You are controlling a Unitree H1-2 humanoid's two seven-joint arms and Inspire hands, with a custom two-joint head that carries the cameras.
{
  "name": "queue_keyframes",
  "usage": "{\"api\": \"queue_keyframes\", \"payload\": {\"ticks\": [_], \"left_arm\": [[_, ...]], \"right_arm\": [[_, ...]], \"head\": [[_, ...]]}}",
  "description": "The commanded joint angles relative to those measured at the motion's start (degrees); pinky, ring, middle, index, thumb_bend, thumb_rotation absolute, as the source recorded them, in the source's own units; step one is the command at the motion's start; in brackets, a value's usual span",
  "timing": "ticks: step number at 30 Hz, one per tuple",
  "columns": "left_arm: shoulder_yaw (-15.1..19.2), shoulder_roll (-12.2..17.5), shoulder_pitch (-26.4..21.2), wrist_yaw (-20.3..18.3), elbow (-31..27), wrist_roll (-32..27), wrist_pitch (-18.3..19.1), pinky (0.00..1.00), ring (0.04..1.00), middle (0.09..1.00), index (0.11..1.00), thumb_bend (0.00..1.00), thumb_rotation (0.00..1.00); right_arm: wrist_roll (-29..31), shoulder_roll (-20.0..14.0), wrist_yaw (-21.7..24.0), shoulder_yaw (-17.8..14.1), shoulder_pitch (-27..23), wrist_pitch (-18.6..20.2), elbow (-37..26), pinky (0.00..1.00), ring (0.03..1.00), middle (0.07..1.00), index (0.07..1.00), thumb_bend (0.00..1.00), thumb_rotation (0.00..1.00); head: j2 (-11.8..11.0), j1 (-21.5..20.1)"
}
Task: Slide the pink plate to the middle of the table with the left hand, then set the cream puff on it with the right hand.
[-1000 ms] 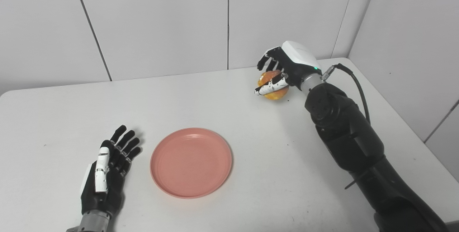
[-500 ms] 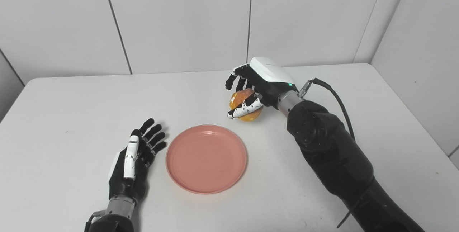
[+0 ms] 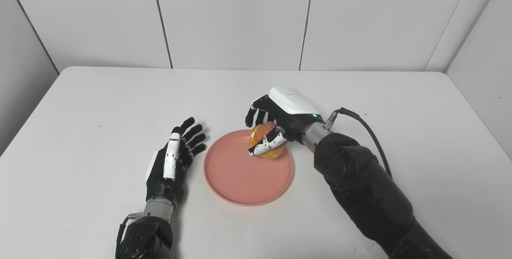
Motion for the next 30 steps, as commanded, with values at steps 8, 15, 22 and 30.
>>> {"api": "queue_keyframes", "payload": {"ticks": [8, 15, 22, 30], "left_arm": [[-0.3, -1.0, -2.2, 1.3, -2.2, 1.2, 0.4, 0.84, 0.845, 0.857, 0.846, 0.44, 1.00], [-0.6, -1.4, -2.5, 1.8, -2.3, 1.6, 0.5, 0.84, 0.851, 0.859, 0.844, 0.46, 1.00], [-0.5, -1.7, -2.7, 1.9, -1.6, 1.8, -0.9, 0.84, 0.852, 0.859, 0.844, 0.45, 1.00], [-0.4, -1.8, -2.9, 1.8, -1.6, 1.7, -1.0, 0.84, 0.847, 0.854, 0.841, 0.45, 1.00]], "right_arm": [[-0.6, 1.8, -2.8, 1.1, -0.5, -6.2, 3.6, 0.32, 0.415, 0.435, 0.532, 0.52, 0.00], [-0.4, 2.4, -4.2, 1.8, -0.1, -7.7, 6.6, 0.27, 0.354, 0.415, 0.537, 0.52, 0.00], [-0.6, 3.0, -5.4, 2.4, -0.1, -9.3, 9.8, 0.26, 0.347, 0.413, 0.539, 0.52, 0.00], [-2.0, 2.6, -5.7, 3.1, 0.0, -9.6, 10.1, 0.25, 0.344, 0.414, 0.536, 0.52, 0.00]], "head": [[0.6, 1.0], [1.0, 2.1], [1.1, 2.6], [1.2, 2.9]]}}
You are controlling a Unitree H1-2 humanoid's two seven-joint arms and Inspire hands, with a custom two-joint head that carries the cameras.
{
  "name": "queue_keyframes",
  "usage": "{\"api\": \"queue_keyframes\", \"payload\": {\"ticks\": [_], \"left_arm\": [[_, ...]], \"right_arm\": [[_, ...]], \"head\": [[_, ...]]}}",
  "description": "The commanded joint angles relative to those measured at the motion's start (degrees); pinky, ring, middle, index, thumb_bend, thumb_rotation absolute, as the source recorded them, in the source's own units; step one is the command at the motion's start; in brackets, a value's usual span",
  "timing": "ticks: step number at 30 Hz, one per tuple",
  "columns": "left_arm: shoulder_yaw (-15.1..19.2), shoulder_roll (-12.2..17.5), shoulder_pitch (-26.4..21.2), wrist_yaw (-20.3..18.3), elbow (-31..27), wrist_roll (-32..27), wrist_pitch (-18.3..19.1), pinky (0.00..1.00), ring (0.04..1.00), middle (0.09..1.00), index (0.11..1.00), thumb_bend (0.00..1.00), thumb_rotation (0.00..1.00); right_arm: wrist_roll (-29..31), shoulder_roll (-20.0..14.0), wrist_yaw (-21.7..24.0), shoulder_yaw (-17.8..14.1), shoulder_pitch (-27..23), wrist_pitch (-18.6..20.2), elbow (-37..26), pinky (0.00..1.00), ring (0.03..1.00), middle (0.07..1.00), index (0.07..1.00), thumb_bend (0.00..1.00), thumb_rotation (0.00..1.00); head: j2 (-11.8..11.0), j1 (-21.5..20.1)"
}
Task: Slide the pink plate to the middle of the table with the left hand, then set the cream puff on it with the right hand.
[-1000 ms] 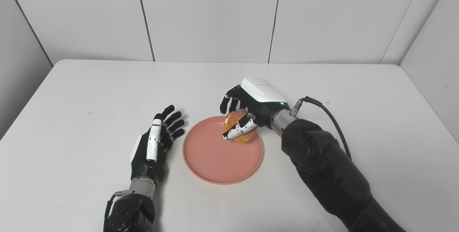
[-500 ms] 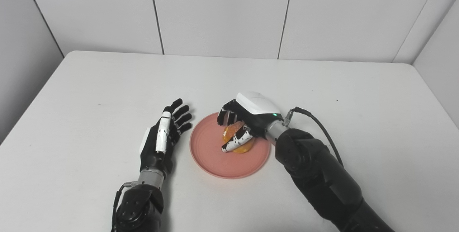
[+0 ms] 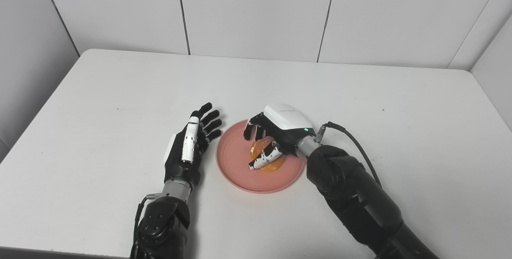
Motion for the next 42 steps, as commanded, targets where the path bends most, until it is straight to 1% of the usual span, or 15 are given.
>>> {"api": "queue_keyframes", "payload": {"ticks": [1, 6, 11, 13, 14, 15, 16, 21, 24, 28, 32, 37, 39, 40, 42], "left_arm": [[-0.1, -0.3, -2.2, 0.1, -1.6, 0.4, -1.7, 0.84, 0.849, 0.857, 0.842, 0.45, 1.00], [-0.2, -0.3, -2.1, 0.0, -1.7, 0.6, -1.8, 0.84, 0.849, 0.857, 0.844, 0.44, 1.00], [-0.2, -0.3, -2.1, 0.1, -1.7, 0.8, -1.9, 0.84, 0.846, 0.852, 0.840, 0.45, 1.00], [-0.2, -0.3, -2.1, 0.1, -1.4, 0.9, -2.1, 0.84, 0.843, 0.849, 0.838, 0.45, 1.00], [-0.2, -0.3, -2.1, 0.1, -1.4, 1.0, -2.1, 0.84, 0.844, 0.850, 0.839, 0.45, 1.00], [-0.2, -0.3, -2.1, 0.2, -1.4, 1.0, -2.0, 0.84, 0.845, 0.852, 0.839, 0.45, 1.00], [-0.1, -0.4, -2.2, 0.2, -1.4, 0.9, -2.0, 0.84, 0.846, 0.852, 0.840, 0.45, 1.00], [0.1, -0.5, -2.2, 0.1, -1.5, 0.9, -1.8, 0.84, 0.843, 0.849, 0.837, 0.45, 1.00], [0.2, -0.5, -2.2, 0.2, -1.6, 0.9, -1.8, 0.83, 0.842, 0.848, 0.836, 0.45, 1.00], [0.2, -0.5, -2.2, 0.0, -1.8, 0.9, -1.8, 0.84, 0.845, 0.850, 0.839, 0.44, 1.00], [0.3, -0.4, -2.3, 0.0, -1.7, 0.8, -1.9, 0.84, 0.846, 0.850, 0.838, 0.45, 1.00], [0.4, -0.4, -2.4, 0.0, -1.7, 0.8, -1.8, 0.84, 0.848, 0.852, 0.840, 0.45, 1.00], [0.5, -0.3, -2.3, -0.1, -1.8, 0.6, -1.9, 0.85, 0.852, 0.856, 0.842, 0.46, 1.00], [0.5, -0.3, -2.3, -0.2, -1.8, 0.6, -2.1, 0.85, 0.854, 0.858, 0.843, 0.46, 1.00], [0.6, -0.3, -2.2, -0.2, -2.0, 0.6, -2.1, 0.85, 0.857, 0.861, 0.845, 0.46, 1.00]], "right_arm": [[-1.0, 0.0, -0.4, 0.0, -1.5, -1.4, -0.8, 0.25, 0.344, 0.414, 0.535, 0.52, 0.00], [-1.9, -0.2, 0.6, 0.1, -1.4, -0.7, -2.2, 0.26, 0.359, 0.423, 0.537, 0.52, 0.01], [-2.8, -0.4, 2.3, -0.1, -1.4, 0.2, -4.7, 0.32, 0.428, 0.445, 0.535, 0.52, 0.01], [-3.5, -0.5, 3.0, -0.3, -1.3, 0.2, -5.7, 0.37, 0.486, 0.570, 0.503, 0.52, 0.12], [-3.7, -0.6, 3.4, -0.4, -1.3, 0.2, -6.3, 0.39, 0.522, 0.612, 0.583, 0.63, 0.19], [-3.8, -0.7, 4.0, -0.6, -1.3, 0.3, -7.0, 0.45, 0.581, 0.666, 0.650, 0.72, 0.25], [-3.8, -0.8, 4.5, -0.8, -1.3, 0.4, -7.7, 0.47, 0.600, 0.683, 0.674, 0.74, 0.27], [-3.5, -0.9, 7.6, -2.1, -1.2, 1.1, -11.3, 0.50, 0.640, 0.721, 0.729, 0.76, 0.30], [-3.6, -0.8, 9.1, -3.0, -1.1, 1.4, -13.2, 0.53, 0.678, 0.752, 0.738, 0.77, 0.30], [-3.9, -0.6, 10.1, -4.3, -1.0, 1.6, -14.9, 0.52, 0.677, 0.760, 0.750, 0.78, 0.31], [-3.8, -0.4, 10.6, -5.5, -1.1, 1.7, -15.7, 0.54, 0.696, 0.779, 0.777, 0.80, 0.31], [-3.1, -0.4, 11.4, -7.3, -1.0, 1.8, -16.4, 0.54, 0.705, 0.794, 0.823, 0.81, 0.34], [-2.7, -0.6, 10.6, -8.3, -0.4, 1.4, -17.0, 0.52, 0.680, 0.787, 0.857, 0.80, 0.40], [-2.6, -0.6, 10.1, -9.0, 0.0, 1.3, -17.5, 0.49, 0.666, 0.790, 0.878, 0.80, 0.45], [-2.2, -0.6, 8.6, -10.8, 1.4, 1.3, -18.8, 0.55, 0.723, 0.831, 0.903, 0.78, 0.51]], "head": [[0.1, 0.0], [0.1, 0.1], [0.1, 0.0], [0.0, 0.0], [0.0, 0.0], [0.0, -0.1], [0.0, -0.1], [-0.2, -0.1], [-0.2, -0.2], [-0.4, -0.3], [-0.5, -0.1], [-0.8, 0.1], [-0.9, 0.1], [-0.9, 0.1], [-0.9, 0.2]]}}
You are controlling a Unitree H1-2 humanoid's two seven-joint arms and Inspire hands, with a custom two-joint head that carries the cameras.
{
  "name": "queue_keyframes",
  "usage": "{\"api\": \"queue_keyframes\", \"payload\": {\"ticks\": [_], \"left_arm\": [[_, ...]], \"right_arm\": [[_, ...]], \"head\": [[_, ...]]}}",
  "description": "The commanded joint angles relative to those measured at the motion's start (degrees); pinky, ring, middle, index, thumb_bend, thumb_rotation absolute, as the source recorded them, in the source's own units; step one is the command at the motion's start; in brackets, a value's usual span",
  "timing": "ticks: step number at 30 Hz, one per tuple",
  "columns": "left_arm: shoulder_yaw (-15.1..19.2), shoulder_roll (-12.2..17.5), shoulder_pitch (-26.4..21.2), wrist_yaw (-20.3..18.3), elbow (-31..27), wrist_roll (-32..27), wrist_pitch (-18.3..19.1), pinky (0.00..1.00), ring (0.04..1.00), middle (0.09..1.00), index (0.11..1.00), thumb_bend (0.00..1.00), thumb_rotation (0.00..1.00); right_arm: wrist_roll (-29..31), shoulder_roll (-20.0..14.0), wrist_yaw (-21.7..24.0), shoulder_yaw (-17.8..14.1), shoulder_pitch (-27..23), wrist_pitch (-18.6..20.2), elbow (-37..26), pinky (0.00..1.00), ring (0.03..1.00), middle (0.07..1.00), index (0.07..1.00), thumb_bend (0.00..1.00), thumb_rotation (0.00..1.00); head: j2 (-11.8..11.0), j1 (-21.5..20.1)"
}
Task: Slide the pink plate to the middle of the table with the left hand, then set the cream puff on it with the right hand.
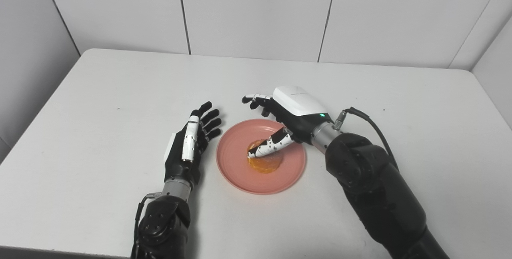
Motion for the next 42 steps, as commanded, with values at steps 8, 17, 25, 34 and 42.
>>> {"api": "queue_keyframes", "payload": {"ticks": [8, 17, 25, 34, 42], "left_arm": [[-0.3, 0.9, -0.7, -0.5, -2.5, 1.3, -4.1, 0.87, 0.875, 0.886, 0.867, 0.46, 1.00], [-2.5, 2.5, 3.0, -0.2, -3.0, 6.9, -11.5, 0.90, 0.917, 0.931, 0.917, 0.46, 1.00], [-3.9, 2.0, 7.6, 0.9, -3.6, 11.8, -16.1, 0.92, 0.930, 0.947, 0.937, 0.50, 1.00], [-3.7, 1.9, 10.4, 1.4, -1.8, 13.1, -18.7, 0.95, 0.949, 0.955, 0.945, 0.51, 1.00], [-4.7, 2.6, 11.0, 1.3, 0.6, 15.0, -22.1, 0.95, 0.955, 0.955, 0.940, 0.52, 1.00]], "right_arm": [[10.0, 1.8, -12.9, -11.7, 8.7, -2.1, -5.6, 0.72, 0.853, 0.915, 0.951, 0.74, 0.87], [18.3, 4.9, -21.3, -18.7, 17.4, -1.6, -8.7, 0.81, 0.945, 0.983, 0.990, 0.70, 1.00], [27.3, 7.0, -26.1, -21.0, 23.5, -5.9, -7.3, 0.83, 0.961, 0.991, 1.000, 0.59, 1.00], [33.5, 8.4, -27.8, -20.8, 26.9, -7.6, -4.2, 0.95, 0.979, 0.997, 1.000, 0.45, 1.00], [37.3, 7.5, -27.5, -20.3, 27.4, -12.3, 0.9, 0.95, 0.967, 0.984, 0.989, 0.33, 1.00]], "head": [[-0.4, 0.1], [-0.5, 0.5], [-0.6, 0.7], [-0.7, -0.2], [-0.7, -0.4]]}}
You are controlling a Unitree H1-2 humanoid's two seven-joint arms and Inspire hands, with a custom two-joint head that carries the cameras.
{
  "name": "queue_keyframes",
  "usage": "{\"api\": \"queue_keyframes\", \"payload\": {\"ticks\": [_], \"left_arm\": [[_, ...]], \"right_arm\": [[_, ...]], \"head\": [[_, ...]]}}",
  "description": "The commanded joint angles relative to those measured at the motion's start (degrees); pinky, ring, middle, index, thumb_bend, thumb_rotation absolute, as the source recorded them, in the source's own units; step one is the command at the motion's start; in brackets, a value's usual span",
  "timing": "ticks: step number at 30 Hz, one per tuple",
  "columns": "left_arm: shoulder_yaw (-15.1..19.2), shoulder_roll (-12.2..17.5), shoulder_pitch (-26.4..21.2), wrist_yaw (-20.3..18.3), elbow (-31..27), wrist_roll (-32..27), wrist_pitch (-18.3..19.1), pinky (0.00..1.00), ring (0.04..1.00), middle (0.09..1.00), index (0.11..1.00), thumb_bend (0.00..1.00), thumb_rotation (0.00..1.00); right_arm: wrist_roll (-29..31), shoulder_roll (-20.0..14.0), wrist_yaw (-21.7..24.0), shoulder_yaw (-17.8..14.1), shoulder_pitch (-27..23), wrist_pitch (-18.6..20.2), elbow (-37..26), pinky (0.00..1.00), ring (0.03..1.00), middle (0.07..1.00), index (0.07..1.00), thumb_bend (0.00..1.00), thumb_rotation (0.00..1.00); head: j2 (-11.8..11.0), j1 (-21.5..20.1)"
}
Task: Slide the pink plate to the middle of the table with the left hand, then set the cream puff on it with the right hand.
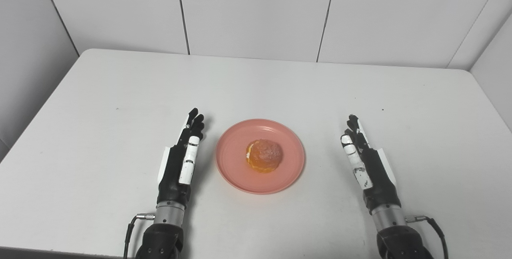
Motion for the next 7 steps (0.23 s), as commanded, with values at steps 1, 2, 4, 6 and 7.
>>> {"api": "queue_keyframes", "payload": {"ticks": [1, 2, 4, 6, 7], "left_arm": [[-0.6, 0.5, 2.6, 0.3, -0.7, 1.4, -3.0, 0.96, 0.957, 0.957, 0.939, 0.52, 1.00], [-0.7, 0.5, 2.6, 0.3, -0.7, 1.7, -3.1, 0.96, 0.957, 0.957, 0.939, 0.52, 1.00], [-0.8, 0.3, 2.7, 0.5, -0.7, 2.0, -3.3, 0.95, 0.956, 0.957, 0.938, 0.52, 1.00], [-0.6, 0.2, 2.7, 0.7, -0.3, 2.1, -3.5, 0.94, 0.950, 0.953, 0.933, 0.52, 1.00], [-0.5, 0.3, 2.7, 0.7, -0.1, 2.0, -3.6, 0.94, 0.948, 0.951, 0.932, 0.52, 1.00]], "right_arm": [[0.8, -0.2, -0.5, 0.4, -1.1, -3.6, -0.9, 0.95, 0.964, 0.982, 0.985, 0.31, 1.00], [0.9, -0.2, -0.5, 0.5, -1.1, -3.4, -0.9, 0.95, 0.964, 0.982, 0.985, 0.31, 1.00], [0.9, -0.1, -0.7, 0.7, -1.1, -3.4, -1.0, 0.94, 0.961, 0.979, 0.980, 0.28, 1.00], [1.0, -0.3, -0.7, 0.8, -1.0, -4.2, -0.5, 0.94, 0.957, 0.975, 0.973, 0.27, 1.00], [1.2, -0.3, -0.7, 0.9, -1.0, -4.3, -0.2, 0.94, 0.956, 0.973, 0.971, 0.27, 1.00]], "head": [[0.0, 0.2], [0.0, 0.2], [0.0, 0.4], [0.0, 0.8], [0.0, 0.8]]}}
